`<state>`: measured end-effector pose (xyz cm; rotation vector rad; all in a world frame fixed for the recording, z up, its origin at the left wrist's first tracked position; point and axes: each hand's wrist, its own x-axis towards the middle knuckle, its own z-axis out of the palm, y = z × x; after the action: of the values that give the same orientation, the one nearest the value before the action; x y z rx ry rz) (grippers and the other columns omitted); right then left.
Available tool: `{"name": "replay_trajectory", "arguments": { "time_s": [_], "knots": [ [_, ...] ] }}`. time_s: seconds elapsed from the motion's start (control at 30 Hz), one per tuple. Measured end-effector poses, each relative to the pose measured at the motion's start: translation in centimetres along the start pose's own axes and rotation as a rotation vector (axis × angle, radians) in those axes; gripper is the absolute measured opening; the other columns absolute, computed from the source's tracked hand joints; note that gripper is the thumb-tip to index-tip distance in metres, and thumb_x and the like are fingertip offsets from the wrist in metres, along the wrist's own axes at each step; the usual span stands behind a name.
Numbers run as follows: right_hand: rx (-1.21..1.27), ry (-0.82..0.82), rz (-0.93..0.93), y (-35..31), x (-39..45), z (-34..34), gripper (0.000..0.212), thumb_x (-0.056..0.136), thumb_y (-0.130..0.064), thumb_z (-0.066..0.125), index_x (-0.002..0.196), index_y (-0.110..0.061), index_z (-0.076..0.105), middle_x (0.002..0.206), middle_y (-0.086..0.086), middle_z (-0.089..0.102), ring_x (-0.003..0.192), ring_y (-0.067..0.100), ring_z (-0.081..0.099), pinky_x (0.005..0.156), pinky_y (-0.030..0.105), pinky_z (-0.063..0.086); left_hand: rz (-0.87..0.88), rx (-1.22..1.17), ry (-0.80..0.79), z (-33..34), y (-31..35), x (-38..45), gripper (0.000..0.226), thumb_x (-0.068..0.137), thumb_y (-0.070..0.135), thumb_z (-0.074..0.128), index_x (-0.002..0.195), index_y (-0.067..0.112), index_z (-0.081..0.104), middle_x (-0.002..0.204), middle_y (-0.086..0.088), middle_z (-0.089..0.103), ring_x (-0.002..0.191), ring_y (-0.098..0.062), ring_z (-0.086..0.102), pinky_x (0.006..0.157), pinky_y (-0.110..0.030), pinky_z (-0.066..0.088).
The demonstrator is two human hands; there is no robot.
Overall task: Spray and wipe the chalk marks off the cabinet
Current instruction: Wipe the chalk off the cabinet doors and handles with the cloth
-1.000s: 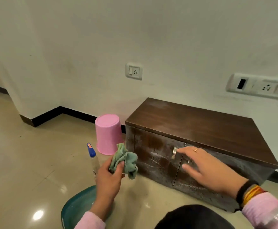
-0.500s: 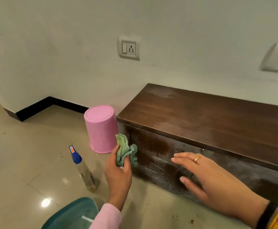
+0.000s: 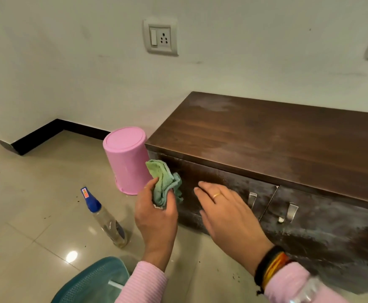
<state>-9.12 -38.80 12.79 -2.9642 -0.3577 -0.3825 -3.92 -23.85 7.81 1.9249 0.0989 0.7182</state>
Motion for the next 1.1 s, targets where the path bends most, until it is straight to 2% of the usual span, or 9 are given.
{"name": "replay_trajectory", "arguments": {
  "time_s": [0.1, 0.23, 0.37, 0.5, 0.6, 0.67, 0.83, 0.97, 1.1],
  "knots": [
    [-0.027, 0.037, -0.025, -0.5, 1.8, 0.3, 0.056, 0.079, -0.021, 0.077, 0.132, -0.013, 0.061, 0.132, 0.006, 0.062, 0.120, 0.021, 0.059, 0.099, 0.035, 0.049, 0.110, 0.192, -0.066, 0.3, -0.8, 1.0, 0.045, 0.082, 0.018, 0.075, 0.125, 0.019, 0.060, 0.113, 0.001, 0.064, 0.102, -0.014, 0.058, 0.091, -0.041, 0.055],
    [-0.057, 0.089, -0.040, -0.1, 2.6, 1.0, 0.056, 0.079, -0.022, 0.075, 0.133, -0.013, 0.060, 0.132, 0.006, 0.063, 0.120, 0.022, 0.060, 0.102, 0.036, 0.046, 0.274, 0.186, -0.100, 2.2, -0.9, 1.7, 0.053, 0.083, 0.012, 0.073, 0.134, 0.013, 0.057, 0.119, -0.007, 0.063, 0.110, -0.019, 0.058, 0.098, -0.033, 0.049],
    [-0.090, 0.085, -0.047, 0.1, 2.0, 1.8, 0.063, 0.078, -0.022, 0.077, 0.136, -0.010, 0.057, 0.136, 0.008, 0.060, 0.125, 0.022, 0.057, 0.106, 0.032, 0.036, 0.223, 0.113, 0.034, 4.3, -1.2, 3.6, 0.042, 0.087, 0.016, 0.068, 0.129, 0.012, 0.062, 0.124, -0.009, 0.058, 0.113, -0.021, 0.056, 0.098, -0.028, 0.048],
    [-0.110, 0.073, -0.100, 0.4, 0.8, 2.2, 0.064, 0.080, -0.023, 0.076, 0.139, -0.010, 0.055, 0.139, 0.008, 0.058, 0.128, 0.022, 0.055, 0.107, 0.032, 0.033, -0.089, 0.060, 0.048, 4.2, -3.8, 2.8, 0.038, 0.090, 0.013, 0.064, 0.127, 0.016, 0.060, 0.119, -0.004, 0.062, 0.108, -0.019, 0.059, 0.095, -0.025, 0.048],
    [-0.096, 0.048, -0.101, 0.8, -0.1, 2.1, 0.065, 0.081, -0.025, 0.075, 0.140, -0.012, 0.053, 0.140, 0.006, 0.057, 0.128, 0.021, 0.054, 0.107, 0.033, 0.037, 0.073, 0.048, -0.121, 4.1, -4.2, -0.2, 0.039, 0.083, 0.002, 0.068, 0.120, 0.013, 0.060, 0.113, -0.003, 0.060, 0.104, -0.019, 0.058, 0.093, -0.043, 0.052],
    [-0.089, 0.056, -0.088, 1.1, -0.6, 1.8, 0.064, 0.080, -0.026, 0.076, 0.139, -0.013, 0.055, 0.139, 0.005, 0.058, 0.127, 0.020, 0.055, 0.106, 0.033, 0.036, 0.193, 0.024, -0.147, 4.4, -2.9, 0.1, 0.040, 0.083, 0.001, 0.069, 0.121, 0.010, 0.060, 0.115, -0.006, 0.059, 0.108, -0.018, 0.056, 0.097, -0.038, 0.050],
    [-0.107, 0.041, -0.099, 1.2, -1.9, 2.0, 0.059, 0.083, -0.027, 0.073, 0.138, -0.012, 0.056, 0.137, 0.006, 0.059, 0.126, 0.021, 0.056, 0.105, 0.033, 0.038, 0.031, -0.038, 0.068, 3.7, -0.4, 5.6, 0.034, 0.092, 0.019, 0.065, 0.126, 0.020, 0.057, 0.117, 0.009, 0.058, 0.105, -0.005, 0.054, 0.096, -0.018, 0.046],
    [-0.111, 0.040, -0.092, 1.4, -2.4, 1.8, 0.057, 0.085, -0.029, 0.071, 0.137, -0.012, 0.057, 0.136, 0.005, 0.061, 0.124, 0.020, 0.058, 0.103, 0.034, 0.042, -0.162, -0.049, 0.010, 3.4, -2.9, 3.5, 0.029, 0.093, 0.020, 0.060, 0.116, 0.035, 0.051, 0.109, 0.010, 0.060, 0.097, -0.011, 0.061, 0.093, -0.040, 0.056],
    [-0.112, 0.016, -0.079, 1.8, -3.2, 1.8, 0.055, 0.086, -0.030, 0.070, 0.137, -0.014, 0.057, 0.136, 0.004, 0.060, 0.125, 0.020, 0.056, 0.103, 0.035, 0.044, 0.048, -0.020, -0.133, 4.1, -1.7, 0.9, 0.036, 0.089, 0.012, 0.065, 0.122, 0.020, 0.054, 0.112, 0.001, 0.057, 0.102, -0.014, 0.058, 0.093, -0.037, 0.053]
  ]
}}
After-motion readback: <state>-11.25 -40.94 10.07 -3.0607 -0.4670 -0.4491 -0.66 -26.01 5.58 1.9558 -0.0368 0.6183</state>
